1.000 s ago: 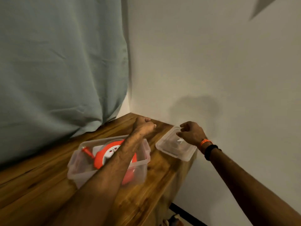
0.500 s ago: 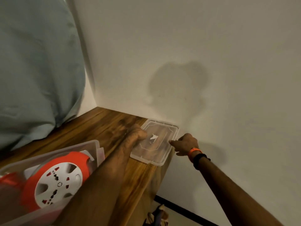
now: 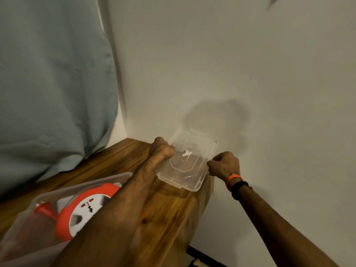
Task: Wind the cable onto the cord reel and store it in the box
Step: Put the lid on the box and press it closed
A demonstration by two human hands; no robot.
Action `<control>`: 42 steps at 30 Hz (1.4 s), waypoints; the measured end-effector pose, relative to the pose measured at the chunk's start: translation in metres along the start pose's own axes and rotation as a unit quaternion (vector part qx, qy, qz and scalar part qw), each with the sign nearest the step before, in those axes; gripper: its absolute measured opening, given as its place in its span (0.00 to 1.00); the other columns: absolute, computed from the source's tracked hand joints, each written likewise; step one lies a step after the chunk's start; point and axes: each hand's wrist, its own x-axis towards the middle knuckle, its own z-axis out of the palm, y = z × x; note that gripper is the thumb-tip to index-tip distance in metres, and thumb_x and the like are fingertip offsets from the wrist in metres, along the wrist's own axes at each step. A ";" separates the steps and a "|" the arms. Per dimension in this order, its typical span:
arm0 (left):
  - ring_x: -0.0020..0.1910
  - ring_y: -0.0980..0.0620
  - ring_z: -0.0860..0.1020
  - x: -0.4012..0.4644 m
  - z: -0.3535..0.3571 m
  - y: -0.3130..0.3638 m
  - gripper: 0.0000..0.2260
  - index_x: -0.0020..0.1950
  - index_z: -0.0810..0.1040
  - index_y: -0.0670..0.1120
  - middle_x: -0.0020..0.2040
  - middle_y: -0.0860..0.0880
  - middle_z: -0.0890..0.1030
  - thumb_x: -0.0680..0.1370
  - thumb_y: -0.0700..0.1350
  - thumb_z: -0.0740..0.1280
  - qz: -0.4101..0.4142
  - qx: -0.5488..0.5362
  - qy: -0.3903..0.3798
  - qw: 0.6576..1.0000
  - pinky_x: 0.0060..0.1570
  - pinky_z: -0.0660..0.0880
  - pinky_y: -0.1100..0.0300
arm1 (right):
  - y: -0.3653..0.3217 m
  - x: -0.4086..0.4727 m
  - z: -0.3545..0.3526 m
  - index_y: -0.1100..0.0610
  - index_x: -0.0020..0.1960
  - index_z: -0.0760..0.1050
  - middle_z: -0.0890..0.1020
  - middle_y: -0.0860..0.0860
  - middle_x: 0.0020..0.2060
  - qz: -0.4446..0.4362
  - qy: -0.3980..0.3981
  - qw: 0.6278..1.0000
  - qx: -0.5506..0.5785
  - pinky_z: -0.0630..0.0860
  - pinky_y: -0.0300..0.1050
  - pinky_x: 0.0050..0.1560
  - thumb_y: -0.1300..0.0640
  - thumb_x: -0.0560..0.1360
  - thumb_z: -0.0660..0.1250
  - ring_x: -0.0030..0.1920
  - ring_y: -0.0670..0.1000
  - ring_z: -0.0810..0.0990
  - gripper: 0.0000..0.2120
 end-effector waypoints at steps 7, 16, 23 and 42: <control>0.63 0.44 0.78 -0.043 -0.118 0.005 0.23 0.68 0.76 0.45 0.66 0.44 0.80 0.74 0.33 0.72 0.046 -0.087 0.141 0.985 0.64 0.77 0.53 | -0.088 -0.048 -0.003 0.63 0.54 0.79 0.85 0.57 0.38 -0.110 0.013 0.989 0.101 0.84 0.55 0.48 0.61 0.70 0.70 0.38 0.56 0.86 0.13; 0.51 0.47 0.80 -0.121 -0.251 -0.062 0.20 0.59 0.82 0.42 0.59 0.44 0.83 0.69 0.38 0.80 0.044 -0.128 0.233 0.963 0.61 0.78 0.50 | -0.157 -0.124 0.063 0.57 0.54 0.81 0.79 0.47 0.34 -0.169 -0.063 0.979 0.098 0.81 0.49 0.53 0.57 0.71 0.72 0.42 0.52 0.81 0.12; 0.42 0.59 0.81 -0.162 -0.283 -0.092 0.17 0.57 0.85 0.43 0.52 0.48 0.86 0.69 0.36 0.79 0.147 -0.106 0.301 0.936 0.48 0.80 0.67 | -0.180 -0.162 0.088 0.68 0.58 0.76 0.84 0.65 0.52 -0.019 -0.327 0.901 0.283 0.81 0.59 0.53 0.38 0.79 0.60 0.46 0.61 0.84 0.31; 0.53 0.43 0.82 -0.173 -0.275 -0.158 0.14 0.61 0.78 0.38 0.61 0.38 0.82 0.82 0.48 0.65 -0.084 -0.385 0.132 0.909 0.53 0.82 0.48 | -0.170 -0.168 0.057 0.68 0.51 0.71 0.84 0.60 0.32 0.109 -0.471 0.778 0.401 0.84 0.48 0.35 0.68 0.77 0.54 0.40 0.59 0.84 0.09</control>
